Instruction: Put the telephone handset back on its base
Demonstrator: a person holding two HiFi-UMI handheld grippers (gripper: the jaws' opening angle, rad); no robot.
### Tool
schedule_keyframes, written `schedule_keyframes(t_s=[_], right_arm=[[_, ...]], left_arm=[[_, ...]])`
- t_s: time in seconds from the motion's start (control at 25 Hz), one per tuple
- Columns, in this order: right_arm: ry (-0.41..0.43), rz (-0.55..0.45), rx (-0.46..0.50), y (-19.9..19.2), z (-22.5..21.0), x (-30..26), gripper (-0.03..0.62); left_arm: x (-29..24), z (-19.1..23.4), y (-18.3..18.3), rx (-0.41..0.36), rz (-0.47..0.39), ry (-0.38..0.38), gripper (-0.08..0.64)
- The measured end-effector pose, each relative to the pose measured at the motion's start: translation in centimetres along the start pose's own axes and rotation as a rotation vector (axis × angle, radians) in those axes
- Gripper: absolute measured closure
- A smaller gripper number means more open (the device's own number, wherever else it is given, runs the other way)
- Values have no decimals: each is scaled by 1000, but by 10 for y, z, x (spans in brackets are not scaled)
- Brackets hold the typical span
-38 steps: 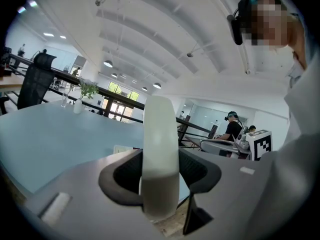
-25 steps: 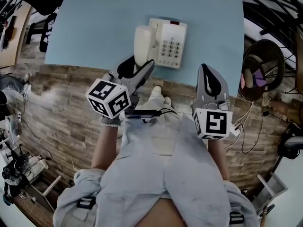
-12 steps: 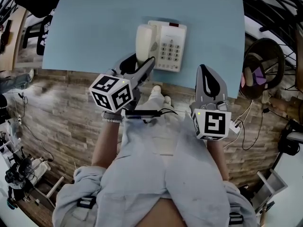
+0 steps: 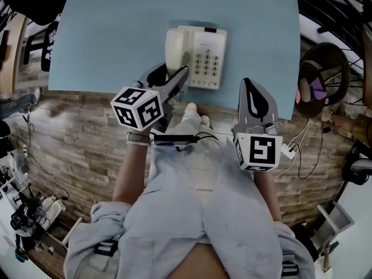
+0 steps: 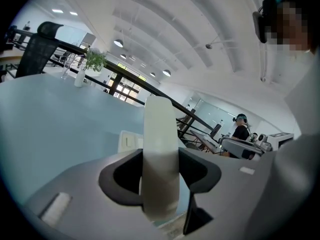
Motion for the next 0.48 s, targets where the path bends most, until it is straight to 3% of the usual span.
schedule_keyframes(t_s=[0.48], right_arm=[[-2,40,-7,-5,-6,-11,586]], left_arm=[[-27,21,-3,47,47,57,348]])
Point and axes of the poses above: the fingertips, and each gripper's own axes: x backward along the fingers, z to its left, y out of its top, the point moved 10 cm from there along x, backward along the fingers, and after that the axes turned 12 degrees about x, right-handed, at the moved point
